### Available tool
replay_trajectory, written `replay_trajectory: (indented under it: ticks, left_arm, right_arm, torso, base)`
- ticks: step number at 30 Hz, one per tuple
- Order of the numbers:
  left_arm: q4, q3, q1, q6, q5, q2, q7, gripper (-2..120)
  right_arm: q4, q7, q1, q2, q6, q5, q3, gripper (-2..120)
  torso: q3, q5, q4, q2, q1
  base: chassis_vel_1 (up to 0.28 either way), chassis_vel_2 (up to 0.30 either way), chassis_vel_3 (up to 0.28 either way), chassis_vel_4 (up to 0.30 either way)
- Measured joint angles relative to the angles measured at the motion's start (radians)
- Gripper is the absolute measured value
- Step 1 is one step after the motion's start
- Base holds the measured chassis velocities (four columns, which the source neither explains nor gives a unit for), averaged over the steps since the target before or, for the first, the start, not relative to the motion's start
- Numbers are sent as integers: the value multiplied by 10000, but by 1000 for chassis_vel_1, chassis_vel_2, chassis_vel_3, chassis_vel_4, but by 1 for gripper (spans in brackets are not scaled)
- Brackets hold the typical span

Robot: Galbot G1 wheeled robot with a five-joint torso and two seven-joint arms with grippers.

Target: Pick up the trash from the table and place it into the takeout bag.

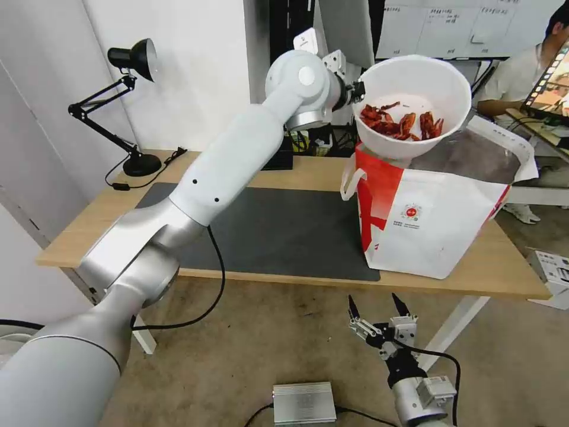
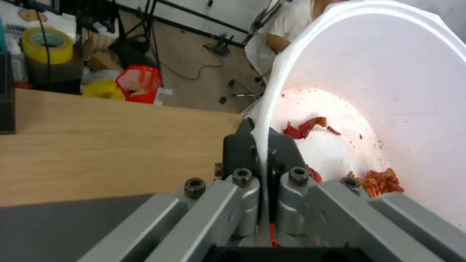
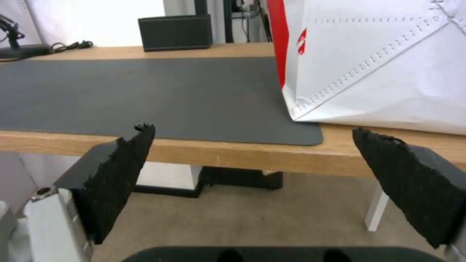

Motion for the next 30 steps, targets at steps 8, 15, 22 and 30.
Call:
replay_trajectory:
  ticks: [8,15,22,30]
  left_arm:
    - [269,441,145,-116,337,-290,-14,0]
    - [499,815,276,-471,980,-485,-158,0]
    - [469,1080,387,-808,1642,-492,-188,0]
    - [-71,1540,563,-1033,2233,-148,-77,0]
  right_arm:
    - [0,0,0,0,0,0,0,100]
    - [0,0,0,1,0,0,0,100]
    - [0,0,0,0,0,0,0,100]
    - [0,0,0,0,0,0,-1,100]
  torso:
    - [0,0,-1,-1,0]
    - [0,1,-1,0,0]
    - [1,0,0,-1,0]
    - [0,-1,-1,-1,0]
  base:
    - [0,0,0,0]
    - [0,0,0,0]
    - [0,0,0,0]
    - [0,0,0,0]
